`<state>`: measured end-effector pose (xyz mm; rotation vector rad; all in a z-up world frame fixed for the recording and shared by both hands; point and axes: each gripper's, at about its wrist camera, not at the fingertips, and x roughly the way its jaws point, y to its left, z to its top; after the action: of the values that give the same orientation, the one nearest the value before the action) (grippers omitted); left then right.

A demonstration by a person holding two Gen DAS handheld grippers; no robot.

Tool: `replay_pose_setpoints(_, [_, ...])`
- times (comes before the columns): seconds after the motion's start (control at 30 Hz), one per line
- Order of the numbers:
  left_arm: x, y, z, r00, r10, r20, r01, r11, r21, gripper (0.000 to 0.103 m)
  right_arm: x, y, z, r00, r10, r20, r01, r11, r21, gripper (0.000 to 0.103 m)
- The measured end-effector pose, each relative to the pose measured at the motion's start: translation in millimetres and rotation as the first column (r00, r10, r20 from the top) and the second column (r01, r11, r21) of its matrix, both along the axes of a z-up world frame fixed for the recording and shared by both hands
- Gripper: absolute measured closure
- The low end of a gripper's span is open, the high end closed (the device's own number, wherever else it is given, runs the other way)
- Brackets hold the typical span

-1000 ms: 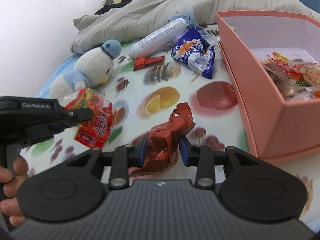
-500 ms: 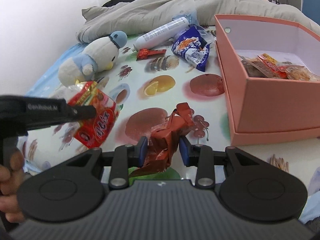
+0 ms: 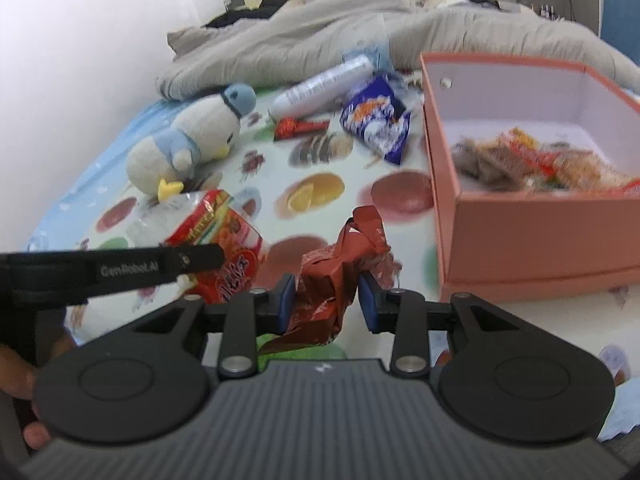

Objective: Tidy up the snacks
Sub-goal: 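Carry both held snacks over the pink box with both tools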

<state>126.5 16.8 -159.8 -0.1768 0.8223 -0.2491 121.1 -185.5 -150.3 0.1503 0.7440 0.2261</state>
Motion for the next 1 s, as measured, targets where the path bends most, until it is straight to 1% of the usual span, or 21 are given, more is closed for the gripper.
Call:
replay_pose_setpoints(0.2, [5,-11,39,0.998,-0.026,0.055,0.026,1.0,-0.007,0.094,1,-9,30,0.999,-0.018,0.049,0.018,1.0,0.019,0.066])
replay_pose_setpoints(0.37, [13,-19,66,0.996,-0.035,0.087,0.037,0.999,-0.026,0.094,3,-15,57,0.994,-0.028,0.106,0.027,1.0,0.01,0.066])
replay_pose_setpoints(0.6, [20,-39,102,0.986,-0.068,0.155,0.075,0.996,-0.044,0.094,6,-33,90,0.982,-0.066,0.178,0.062,0.998,0.025,0.066])
replay_pose_setpoints(0.67, [24,-47,111,0.982,-0.078,0.174,0.089,0.994,-0.06,0.094,8,-40,100,0.975,-0.083,0.205,0.077,0.996,0.036,0.066])
replay_pose_setpoints(0.8, [31,-68,133,0.971,-0.101,0.217,0.123,0.988,-0.089,0.094,12,-56,118,0.958,-0.109,0.265,0.107,0.994,0.023,0.066])
replay_pose_setpoints(1.0, [48,-110,165,0.943,-0.167,0.288,0.198,0.977,-0.083,0.094,23,-90,138,0.93,-0.169,0.327,0.169,0.985,0.029,0.066])
